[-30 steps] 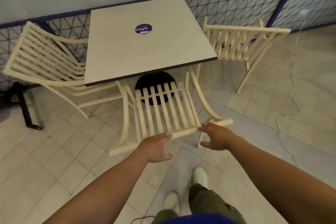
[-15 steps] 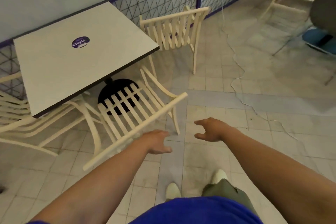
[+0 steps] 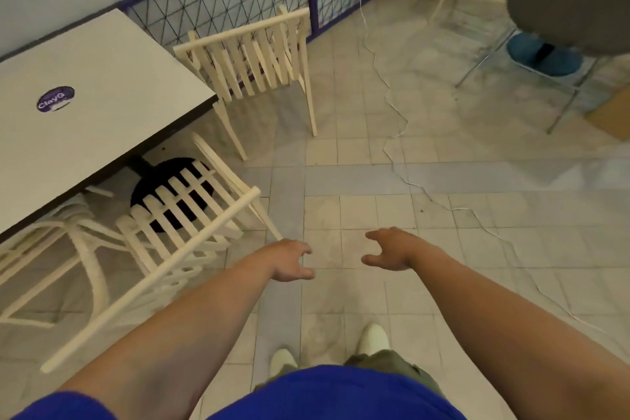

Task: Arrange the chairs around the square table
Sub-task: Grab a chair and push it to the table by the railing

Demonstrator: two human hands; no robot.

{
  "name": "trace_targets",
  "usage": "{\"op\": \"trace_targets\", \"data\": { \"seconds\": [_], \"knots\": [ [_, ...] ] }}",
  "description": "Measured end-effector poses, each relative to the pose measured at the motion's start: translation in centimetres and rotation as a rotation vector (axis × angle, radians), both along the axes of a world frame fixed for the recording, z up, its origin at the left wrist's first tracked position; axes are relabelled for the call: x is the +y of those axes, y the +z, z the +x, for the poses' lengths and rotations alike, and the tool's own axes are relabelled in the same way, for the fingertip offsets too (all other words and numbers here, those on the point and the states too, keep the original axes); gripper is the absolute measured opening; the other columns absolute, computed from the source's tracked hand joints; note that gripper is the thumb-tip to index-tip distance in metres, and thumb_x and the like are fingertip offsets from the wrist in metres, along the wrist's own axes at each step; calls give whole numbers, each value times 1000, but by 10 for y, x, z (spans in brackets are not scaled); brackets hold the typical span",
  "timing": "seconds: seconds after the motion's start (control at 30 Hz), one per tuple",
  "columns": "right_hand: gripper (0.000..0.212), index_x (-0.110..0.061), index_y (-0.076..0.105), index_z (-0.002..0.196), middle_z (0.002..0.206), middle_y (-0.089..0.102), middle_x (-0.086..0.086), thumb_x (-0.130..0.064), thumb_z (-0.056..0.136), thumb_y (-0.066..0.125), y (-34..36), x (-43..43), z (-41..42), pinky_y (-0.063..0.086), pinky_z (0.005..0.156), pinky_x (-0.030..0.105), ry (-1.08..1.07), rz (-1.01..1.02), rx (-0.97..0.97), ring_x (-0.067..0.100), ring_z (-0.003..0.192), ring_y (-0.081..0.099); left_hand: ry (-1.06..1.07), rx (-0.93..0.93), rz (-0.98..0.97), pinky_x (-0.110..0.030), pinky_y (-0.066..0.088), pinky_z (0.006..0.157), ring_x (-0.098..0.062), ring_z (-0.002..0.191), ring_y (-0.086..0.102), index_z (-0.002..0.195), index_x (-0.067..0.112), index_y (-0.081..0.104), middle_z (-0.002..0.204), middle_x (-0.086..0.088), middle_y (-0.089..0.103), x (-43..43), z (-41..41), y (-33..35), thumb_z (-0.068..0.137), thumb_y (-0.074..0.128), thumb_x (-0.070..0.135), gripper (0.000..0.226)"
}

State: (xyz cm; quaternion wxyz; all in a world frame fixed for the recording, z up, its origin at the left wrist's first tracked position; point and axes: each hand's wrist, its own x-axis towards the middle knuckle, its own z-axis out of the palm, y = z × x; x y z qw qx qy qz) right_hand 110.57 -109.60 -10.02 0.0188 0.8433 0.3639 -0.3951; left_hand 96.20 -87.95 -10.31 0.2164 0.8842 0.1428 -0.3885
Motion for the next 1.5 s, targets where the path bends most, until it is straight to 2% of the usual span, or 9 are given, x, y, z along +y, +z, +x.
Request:
{"op": "trace_targets", "data": {
  "seconds": [0.23, 0.4, 0.67, 1.03, 1.3, 1.5],
  "knots": [
    [77, -18, 26, 156, 159, 34, 4, -57, 95, 52, 14, -10, 75, 31, 114, 41, 55, -5, -16, 26, 145, 31, 51, -28, -5, -40, 40, 111, -26, 134, 48, 151, 23, 39, 152, -7, 46, -23, 65, 5, 88, 64, 56, 75],
    [77, -18, 25, 156, 160, 32, 3, -57, 95, 51, 17, 25, 133, 29, 116, 40, 108, 10, -42, 26, 146, 29, 99, -51, -7, -39, 38, 112, -26, 137, 46, 151, 24, 39, 153, -6, 45, 5, 116, 4, 88, 64, 55, 75],
    [75, -20, 25, 156, 161, 32, 4, -56, 96, 51, 8, 134, 258, 29, 116, 41, 183, 9, -66, 26, 146, 29, 185, -51, -7, -39, 39, 111, -25, 136, 47, 152, 20, 38, 153, -7, 45, 104, 220, -15, 89, 64, 52, 74],
    [78, -19, 27, 156, 155, 41, 7, -59, 93, 52, 39, 295, 419, 34, 112, 38, 251, 91, -105, 27, 142, 35, 248, -133, 69, -35, 37, 111, -26, 139, 42, 152, 18, 38, 155, -7, 43, 257, 361, 27, 92, 62, 47, 70],
    [77, -18, 27, 155, 156, 40, 8, -57, 94, 53, 44, 421, 532, 36, 112, 39, 412, 190, -108, 28, 141, 38, 455, -165, 118, -33, 38, 107, -29, 137, 44, 155, 21, 35, 156, -8, 41, 338, 446, 43, 96, 60, 46, 69],
    [72, -17, 32, 153, 154, 42, 9, -49, 94, 57, 64, 505, 593, 39, 110, 43, 558, 271, -96, 30, 138, 41, 652, -199, 149, -38, 36, 111, -28, 141, 39, 155, 26, 33, 157, -7, 38, 391, 482, 60, 95, 61, 42, 67]
  ]
}}
